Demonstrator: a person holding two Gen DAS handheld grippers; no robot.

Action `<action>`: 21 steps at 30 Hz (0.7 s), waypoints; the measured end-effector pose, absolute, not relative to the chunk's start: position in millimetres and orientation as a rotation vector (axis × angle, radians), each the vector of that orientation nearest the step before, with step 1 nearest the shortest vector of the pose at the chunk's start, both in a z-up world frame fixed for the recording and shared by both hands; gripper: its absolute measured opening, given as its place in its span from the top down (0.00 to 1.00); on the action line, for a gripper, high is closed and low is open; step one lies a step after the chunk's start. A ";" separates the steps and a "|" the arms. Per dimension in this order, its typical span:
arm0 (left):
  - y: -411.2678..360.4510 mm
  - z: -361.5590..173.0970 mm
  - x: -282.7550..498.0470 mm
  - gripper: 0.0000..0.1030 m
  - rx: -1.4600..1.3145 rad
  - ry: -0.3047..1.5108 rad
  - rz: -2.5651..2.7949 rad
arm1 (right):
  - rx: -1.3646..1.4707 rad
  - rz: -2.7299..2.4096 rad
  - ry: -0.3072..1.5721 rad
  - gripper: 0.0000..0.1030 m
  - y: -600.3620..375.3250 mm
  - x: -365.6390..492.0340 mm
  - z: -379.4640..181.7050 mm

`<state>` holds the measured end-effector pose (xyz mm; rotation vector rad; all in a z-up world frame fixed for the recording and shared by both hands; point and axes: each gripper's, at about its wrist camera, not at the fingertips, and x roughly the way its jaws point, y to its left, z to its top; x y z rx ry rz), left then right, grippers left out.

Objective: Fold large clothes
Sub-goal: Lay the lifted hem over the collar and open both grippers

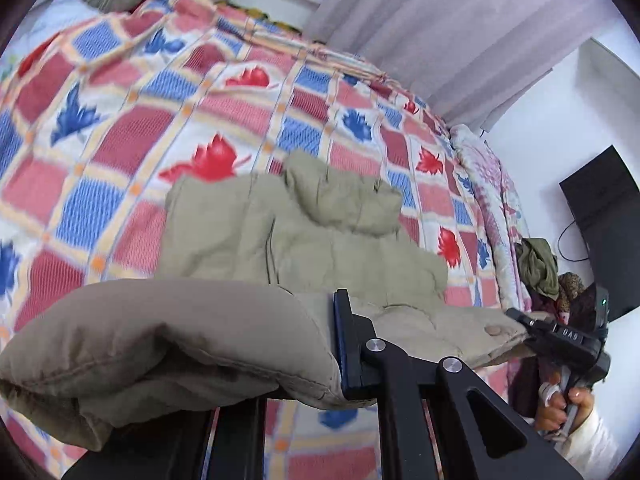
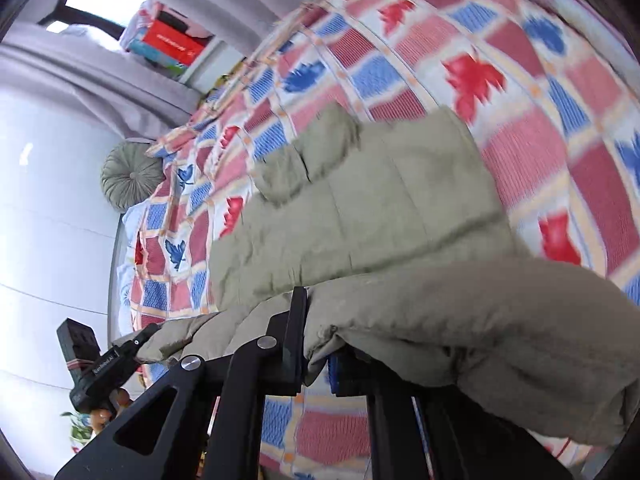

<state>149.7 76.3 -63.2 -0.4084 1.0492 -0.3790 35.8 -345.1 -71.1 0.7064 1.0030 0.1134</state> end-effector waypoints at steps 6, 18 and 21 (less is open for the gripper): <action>58.9 -86.8 224.4 0.87 -0.321 1.001 -0.333 | 0.597 0.111 0.984 0.91 -349.9 123.9 -65.5; 22.5 -200.7 323.4 0.87 -0.218 1.062 -0.178 | 0.535 0.002 1.030 0.91 -355.9 244.0 -165.4; 12.8 -223.3 332.3 0.86 -0.173 1.092 -0.134 | 0.505 -0.035 1.043 0.91 -352.6 254.0 -189.5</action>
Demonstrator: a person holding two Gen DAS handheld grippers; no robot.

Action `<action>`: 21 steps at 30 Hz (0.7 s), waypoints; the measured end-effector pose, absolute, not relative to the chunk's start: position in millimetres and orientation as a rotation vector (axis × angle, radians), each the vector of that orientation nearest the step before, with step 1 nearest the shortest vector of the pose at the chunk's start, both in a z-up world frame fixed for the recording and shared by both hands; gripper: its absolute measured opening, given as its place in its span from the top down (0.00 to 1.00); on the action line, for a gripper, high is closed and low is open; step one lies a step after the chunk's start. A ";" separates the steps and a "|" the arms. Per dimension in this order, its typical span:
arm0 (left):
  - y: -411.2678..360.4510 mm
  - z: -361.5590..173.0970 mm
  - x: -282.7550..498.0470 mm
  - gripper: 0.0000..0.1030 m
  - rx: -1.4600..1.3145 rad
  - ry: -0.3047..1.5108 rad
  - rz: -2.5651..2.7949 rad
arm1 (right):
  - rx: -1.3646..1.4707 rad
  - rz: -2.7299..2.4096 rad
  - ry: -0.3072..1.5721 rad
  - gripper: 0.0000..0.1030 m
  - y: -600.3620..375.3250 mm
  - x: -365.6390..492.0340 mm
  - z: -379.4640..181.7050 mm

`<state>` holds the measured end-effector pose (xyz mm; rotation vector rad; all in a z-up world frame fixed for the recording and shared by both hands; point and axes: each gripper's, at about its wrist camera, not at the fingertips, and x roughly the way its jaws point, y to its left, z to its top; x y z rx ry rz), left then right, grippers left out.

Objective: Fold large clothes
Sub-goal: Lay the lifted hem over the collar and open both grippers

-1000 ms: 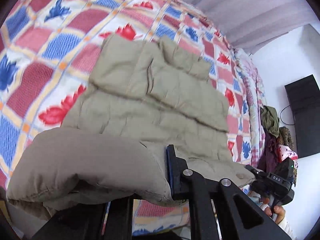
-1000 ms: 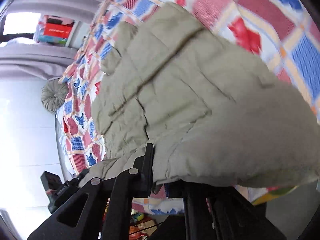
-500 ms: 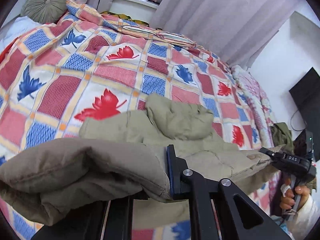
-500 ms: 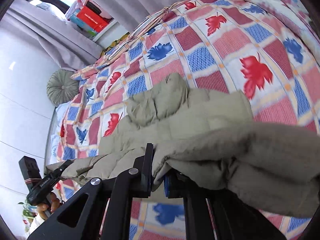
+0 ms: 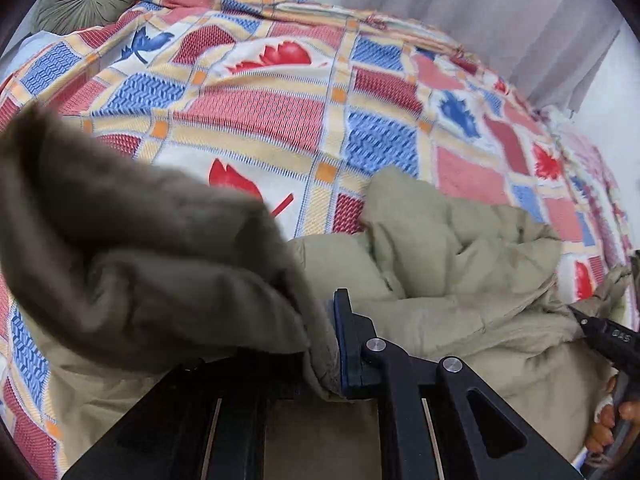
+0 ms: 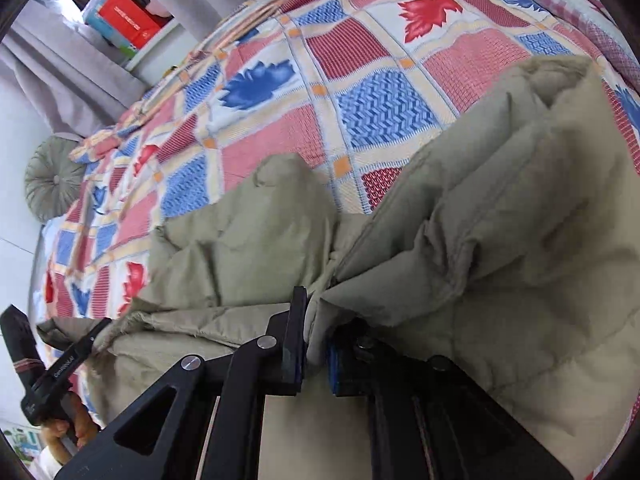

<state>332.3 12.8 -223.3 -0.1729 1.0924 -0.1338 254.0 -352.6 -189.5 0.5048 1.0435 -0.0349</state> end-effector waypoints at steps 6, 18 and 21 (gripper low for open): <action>6.1 -218.7 333.5 0.86 -0.124 1.105 -0.122 | 0.536 -0.055 1.054 0.89 -352.6 263.1 -206.9; 32.7 -161.9 284.2 0.06 -0.104 0.995 -0.135 | 0.627 -0.052 0.969 0.31 -380.9 223.8 -165.9; 41.5 -163.3 264.6 0.06 -0.121 1.039 -0.166 | 0.622 -0.073 0.966 0.31 -382.7 203.8 -163.0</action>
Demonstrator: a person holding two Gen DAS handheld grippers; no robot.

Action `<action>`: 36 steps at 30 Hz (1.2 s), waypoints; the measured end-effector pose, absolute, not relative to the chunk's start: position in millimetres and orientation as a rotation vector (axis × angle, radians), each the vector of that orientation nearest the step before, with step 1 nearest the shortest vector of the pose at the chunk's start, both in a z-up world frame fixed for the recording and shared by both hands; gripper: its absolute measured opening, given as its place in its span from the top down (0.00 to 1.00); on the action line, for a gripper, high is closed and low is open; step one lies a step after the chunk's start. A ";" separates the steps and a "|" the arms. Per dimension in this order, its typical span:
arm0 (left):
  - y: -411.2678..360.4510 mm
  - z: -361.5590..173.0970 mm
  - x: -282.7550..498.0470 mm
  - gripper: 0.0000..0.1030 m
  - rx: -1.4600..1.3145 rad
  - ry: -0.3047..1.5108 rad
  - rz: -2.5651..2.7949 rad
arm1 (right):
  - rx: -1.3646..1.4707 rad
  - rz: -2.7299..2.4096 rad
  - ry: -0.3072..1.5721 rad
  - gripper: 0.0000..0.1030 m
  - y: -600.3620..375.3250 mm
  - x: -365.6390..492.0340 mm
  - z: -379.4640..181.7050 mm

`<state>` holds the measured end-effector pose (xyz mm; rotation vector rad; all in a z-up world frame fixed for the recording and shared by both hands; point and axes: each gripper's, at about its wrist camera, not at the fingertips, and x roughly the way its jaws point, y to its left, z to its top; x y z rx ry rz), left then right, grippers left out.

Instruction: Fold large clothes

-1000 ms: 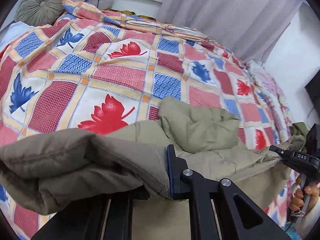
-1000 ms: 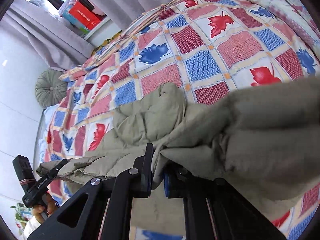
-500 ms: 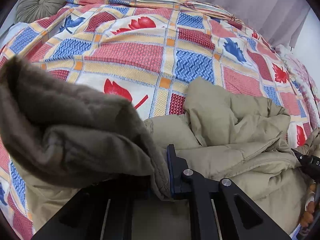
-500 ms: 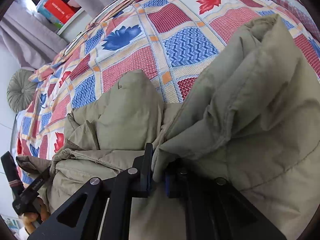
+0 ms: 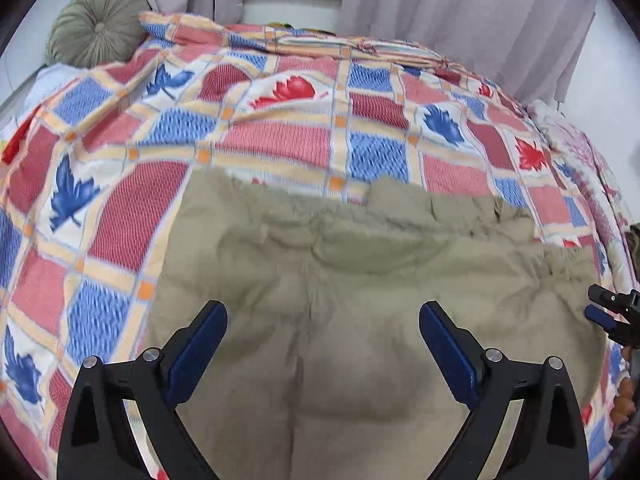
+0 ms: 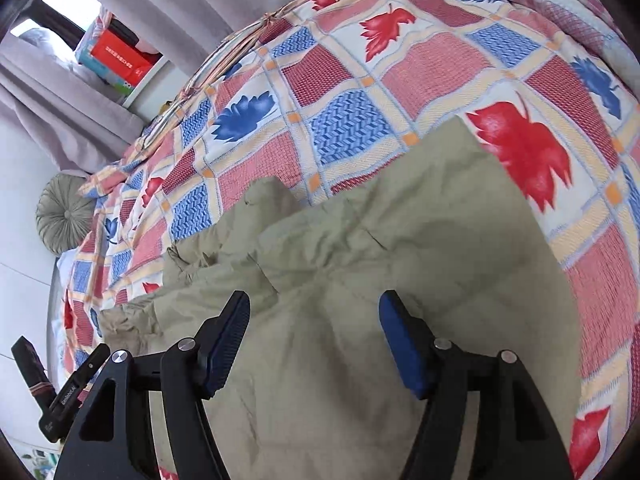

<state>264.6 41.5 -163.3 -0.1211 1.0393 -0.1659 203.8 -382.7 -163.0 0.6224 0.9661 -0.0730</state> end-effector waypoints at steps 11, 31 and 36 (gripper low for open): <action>68.4 -192.3 158.4 0.06 -0.391 1.203 -0.226 | 0.758 -0.040 0.993 0.31 -381.5 97.5 -171.2; 94.3 -266.5 151.3 0.06 -0.834 1.209 -0.202 | 1.168 -0.073 1.009 0.31 -397.6 29.0 -257.1; 87.9 -275.7 177.7 0.06 -0.837 1.202 -0.189 | 1.245 -0.040 0.963 0.31 -398.2 52.1 -269.4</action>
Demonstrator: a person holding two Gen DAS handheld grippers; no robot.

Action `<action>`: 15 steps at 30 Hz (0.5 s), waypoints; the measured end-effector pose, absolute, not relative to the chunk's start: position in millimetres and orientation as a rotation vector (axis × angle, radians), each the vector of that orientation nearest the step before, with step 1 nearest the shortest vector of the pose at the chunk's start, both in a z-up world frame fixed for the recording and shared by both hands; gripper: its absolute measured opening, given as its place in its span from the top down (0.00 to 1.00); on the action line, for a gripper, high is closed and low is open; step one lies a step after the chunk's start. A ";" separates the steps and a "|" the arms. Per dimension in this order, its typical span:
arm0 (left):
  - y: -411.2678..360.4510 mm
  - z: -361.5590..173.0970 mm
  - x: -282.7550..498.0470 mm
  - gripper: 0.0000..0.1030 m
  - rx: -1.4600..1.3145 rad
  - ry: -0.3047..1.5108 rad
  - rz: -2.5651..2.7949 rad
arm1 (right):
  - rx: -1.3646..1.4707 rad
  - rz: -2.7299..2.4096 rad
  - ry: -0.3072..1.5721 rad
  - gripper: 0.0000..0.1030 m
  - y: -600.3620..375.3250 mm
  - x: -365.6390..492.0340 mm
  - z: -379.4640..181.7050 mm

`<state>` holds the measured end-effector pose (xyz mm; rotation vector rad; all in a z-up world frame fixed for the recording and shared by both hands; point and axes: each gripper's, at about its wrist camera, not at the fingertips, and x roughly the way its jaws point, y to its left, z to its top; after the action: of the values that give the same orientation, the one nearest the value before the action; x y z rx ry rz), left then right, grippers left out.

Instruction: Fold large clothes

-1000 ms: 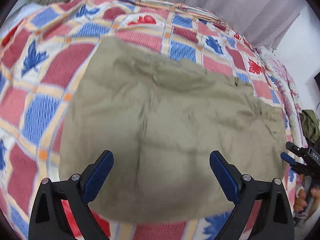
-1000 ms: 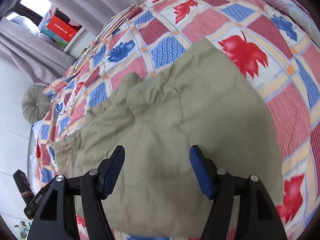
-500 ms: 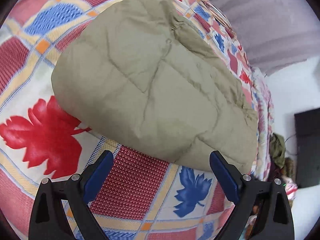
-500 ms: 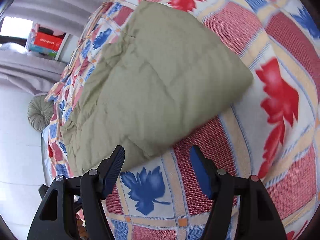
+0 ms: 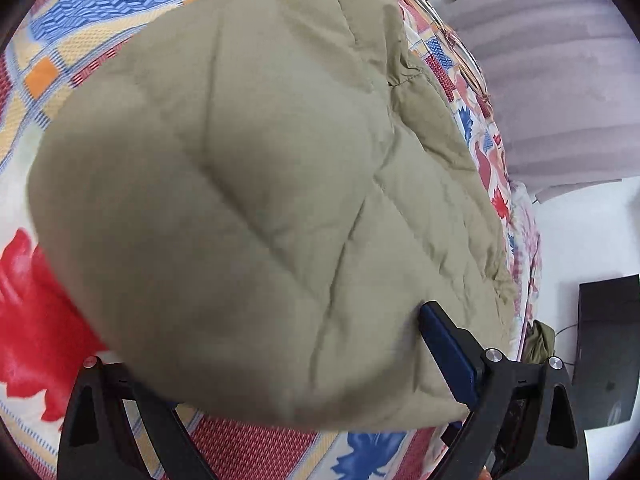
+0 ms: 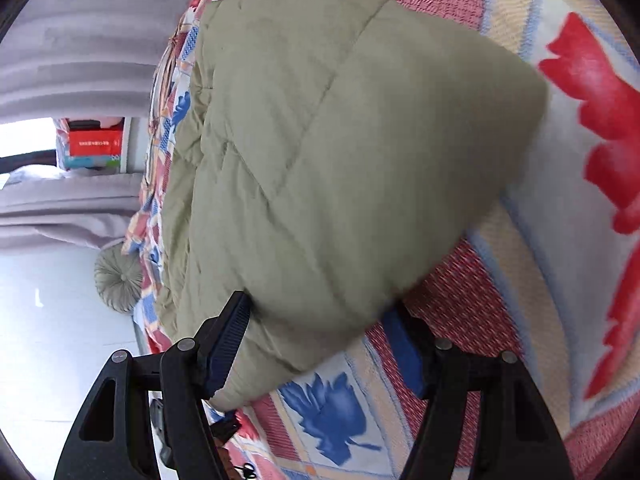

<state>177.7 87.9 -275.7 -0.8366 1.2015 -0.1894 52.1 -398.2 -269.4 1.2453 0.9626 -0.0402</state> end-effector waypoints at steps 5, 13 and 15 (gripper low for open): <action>85.6 -292.2 199.3 0.06 -0.853 1.205 -0.145 | 1.307 -0.019 0.954 0.30 -395.6 76.5 -285.4; 73.8 -276.8 215.1 0.70 -0.766 1.197 -0.188 | 1.397 -0.027 0.953 0.34 -392.6 91.9 -303.9; 64.6 -258.1 215.6 0.77 -0.660 1.177 -0.211 | 1.404 -0.013 0.953 0.55 -391.4 92.6 -301.2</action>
<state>215.6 64.6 -258.1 -0.6598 1.1769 -0.2115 92.6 -391.4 -301.2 1.4038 0.9528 -0.0130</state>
